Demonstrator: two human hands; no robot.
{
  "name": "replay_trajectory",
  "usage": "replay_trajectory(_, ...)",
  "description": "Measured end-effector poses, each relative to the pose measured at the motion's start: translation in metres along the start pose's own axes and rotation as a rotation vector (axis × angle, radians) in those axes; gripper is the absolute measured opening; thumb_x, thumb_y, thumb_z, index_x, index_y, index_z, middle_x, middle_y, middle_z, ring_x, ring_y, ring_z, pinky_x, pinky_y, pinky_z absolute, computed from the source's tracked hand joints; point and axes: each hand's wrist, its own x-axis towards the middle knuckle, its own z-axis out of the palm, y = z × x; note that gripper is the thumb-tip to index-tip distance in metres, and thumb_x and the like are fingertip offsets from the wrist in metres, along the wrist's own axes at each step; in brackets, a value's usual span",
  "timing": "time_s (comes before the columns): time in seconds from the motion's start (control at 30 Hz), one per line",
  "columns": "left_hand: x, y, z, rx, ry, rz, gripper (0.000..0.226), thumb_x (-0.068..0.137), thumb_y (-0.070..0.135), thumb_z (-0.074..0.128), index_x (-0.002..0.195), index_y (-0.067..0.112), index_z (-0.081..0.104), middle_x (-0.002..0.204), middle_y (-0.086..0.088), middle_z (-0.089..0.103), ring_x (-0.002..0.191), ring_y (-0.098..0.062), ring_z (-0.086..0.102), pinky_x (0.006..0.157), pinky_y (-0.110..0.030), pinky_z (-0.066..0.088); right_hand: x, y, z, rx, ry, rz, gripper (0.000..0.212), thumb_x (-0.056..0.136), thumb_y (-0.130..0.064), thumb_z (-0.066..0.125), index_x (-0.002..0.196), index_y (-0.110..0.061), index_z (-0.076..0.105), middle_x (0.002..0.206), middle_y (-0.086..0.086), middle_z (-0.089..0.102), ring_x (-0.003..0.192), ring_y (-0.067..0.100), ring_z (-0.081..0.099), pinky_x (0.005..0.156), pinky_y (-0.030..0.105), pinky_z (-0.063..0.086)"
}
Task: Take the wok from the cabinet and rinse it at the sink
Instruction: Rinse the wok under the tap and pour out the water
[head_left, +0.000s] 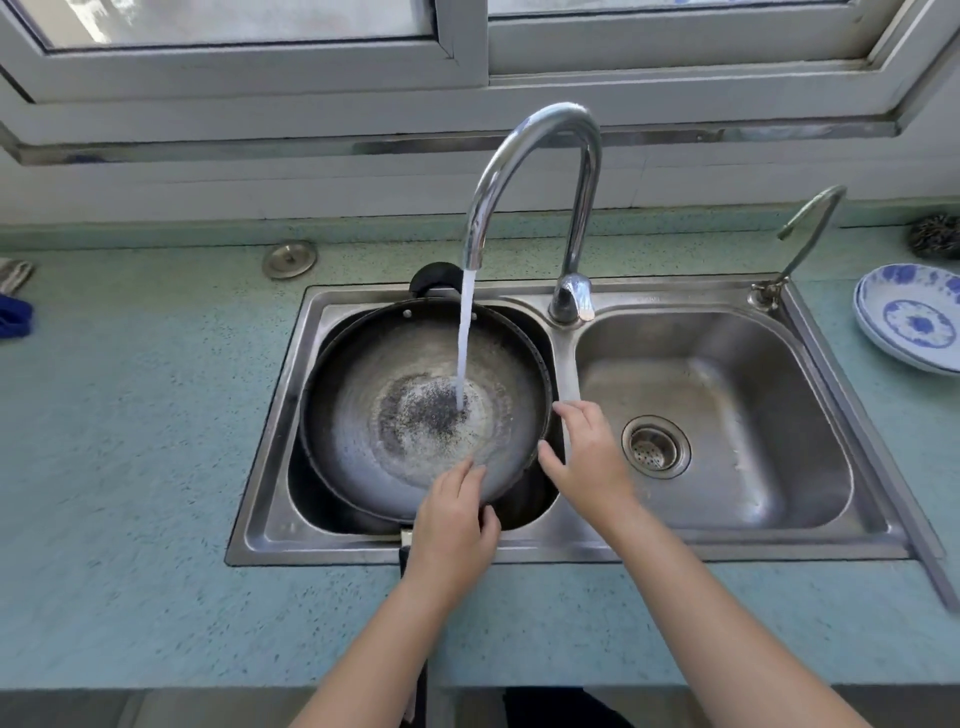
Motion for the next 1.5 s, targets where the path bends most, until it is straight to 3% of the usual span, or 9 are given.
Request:
replay_trajectory(0.3, -0.084, -0.029, -0.026, -0.091, 0.047, -0.08, 0.044, 0.081, 0.007, 0.061, 0.124, -0.002, 0.056, 0.129, -0.017, 0.055, 0.122, -0.032, 0.05, 0.101, -0.039, 0.041, -0.092, -0.058, 0.031, 0.061, -0.116, 0.097, 0.05, 0.086, -0.017, 0.06, 0.132, -0.001, 0.045, 0.129, 0.011, 0.048, 0.123, 0.02, 0.044, 0.097, 0.011, 0.024)
replay_trajectory(0.63, -0.14, -0.019, -0.042, -0.326, -0.236, -0.377, 0.06, 0.089, 0.024, 0.053, 0.141, 0.012, 0.027, 0.134, -0.008, 0.045, 0.117, -0.028, 0.049, 0.093, -0.035, 0.041, -0.149, -0.097, 0.063, 0.284, -0.19, 0.405, 0.035, 0.087, -0.018, 0.06, 0.119, -0.003, 0.056, 0.116, 0.011, 0.062, 0.102, 0.02, 0.058, 0.084, 0.021, 0.04)
replay_trajectory(0.77, -0.14, -0.012, -0.037, -0.44, -0.221, -0.482, 0.064, 0.083, 0.015, 0.058, 0.139, 0.013, 0.026, 0.124, -0.013, 0.055, 0.108, -0.033, 0.054, 0.085, -0.035, 0.044, -0.148, -0.104, 0.067, 0.385, -0.189, 0.497, 0.036, 0.087, -0.016, 0.061, 0.119, -0.001, 0.056, 0.113, 0.012, 0.063, 0.093, 0.015, 0.057, 0.083, 0.022, 0.042)
replay_trajectory(0.97, -0.138, -0.006, -0.035, -0.526, -0.153, -0.587, 0.051, 0.085, 0.018, 0.057, 0.131, 0.018, 0.033, 0.102, -0.013, 0.065, 0.087, -0.033, 0.06, 0.074, -0.036, 0.047, -0.137, -0.109, 0.078, 0.525, -0.256, 0.642, 0.03, 0.084, -0.018, 0.063, 0.111, -0.005, 0.057, 0.098, 0.007, 0.06, 0.1, 0.027, 0.063, 0.092, 0.045, 0.051)
replay_trajectory(1.03, -0.137, -0.005, -0.035, -0.572, -0.125, -0.608, 0.047, 0.086, 0.018, 0.056, 0.128, 0.02, 0.036, 0.09, -0.007, 0.062, 0.075, -0.027, 0.056, 0.066, -0.03, 0.042, -0.133, -0.111, 0.08, 0.579, -0.288, 0.68, 0.007, 0.084, -0.015, 0.062, 0.089, -0.011, 0.059, 0.086, 0.006, 0.061, 0.084, 0.021, 0.063, 0.082, 0.038, 0.054)
replay_trajectory(1.17, -0.136, -0.004, -0.03, -0.658, -0.068, -0.665, 0.047, 0.08, 0.019, 0.062, 0.122, 0.028, 0.044, 0.094, -0.004, 0.065, 0.084, -0.03, 0.062, 0.068, -0.031, 0.047, -0.127, -0.111, 0.084, 0.661, -0.364, 0.71, 0.025, 0.086, -0.007, 0.059, 0.062, -0.013, 0.055, 0.059, 0.005, 0.054, 0.053, 0.012, 0.051, 0.043, 0.015, 0.04)
replay_trajectory(1.27, -0.135, -0.006, -0.032, -0.811, -0.028, -0.692, 0.039, 0.077, 0.013, 0.065, 0.106, 0.034, 0.049, 0.087, 0.003, 0.062, 0.07, -0.029, 0.063, 0.055, -0.034, 0.056, -0.124, -0.109, 0.084, 0.706, -0.416, 0.73, 0.017, 0.085, -0.006, 0.061, 0.069, -0.008, 0.059, 0.066, 0.011, 0.06, 0.055, 0.016, 0.057, 0.043, 0.017, 0.043)
replay_trajectory(1.33, -0.136, -0.009, -0.035, -0.893, -0.005, -0.704, 0.04, 0.077, 0.005, 0.064, 0.104, 0.031, 0.051, 0.084, -0.001, 0.061, 0.054, -0.025, 0.058, 0.037, -0.022, 0.046, -0.123, -0.11, 0.086, 0.711, -0.438, 0.724, 0.006, 0.085, -0.008, 0.063, 0.081, -0.004, 0.062, 0.079, 0.017, 0.062, 0.061, 0.02, 0.058, 0.053, 0.024, 0.046)
replay_trajectory(1.5, -0.138, -0.021, -0.041, -0.988, -0.01, -0.73, 0.043, 0.076, -0.005, 0.057, 0.098, 0.032, 0.052, 0.076, -0.011, 0.06, 0.028, -0.014, 0.048, 0.033, -0.017, 0.038, -0.118, -0.114, 0.093, 0.66, -0.412, 0.727, 0.024, 0.079, -0.014, 0.072, 0.092, -0.004, 0.054, 0.081, 0.011, 0.06, 0.068, 0.019, 0.059, 0.054, 0.025, 0.051)
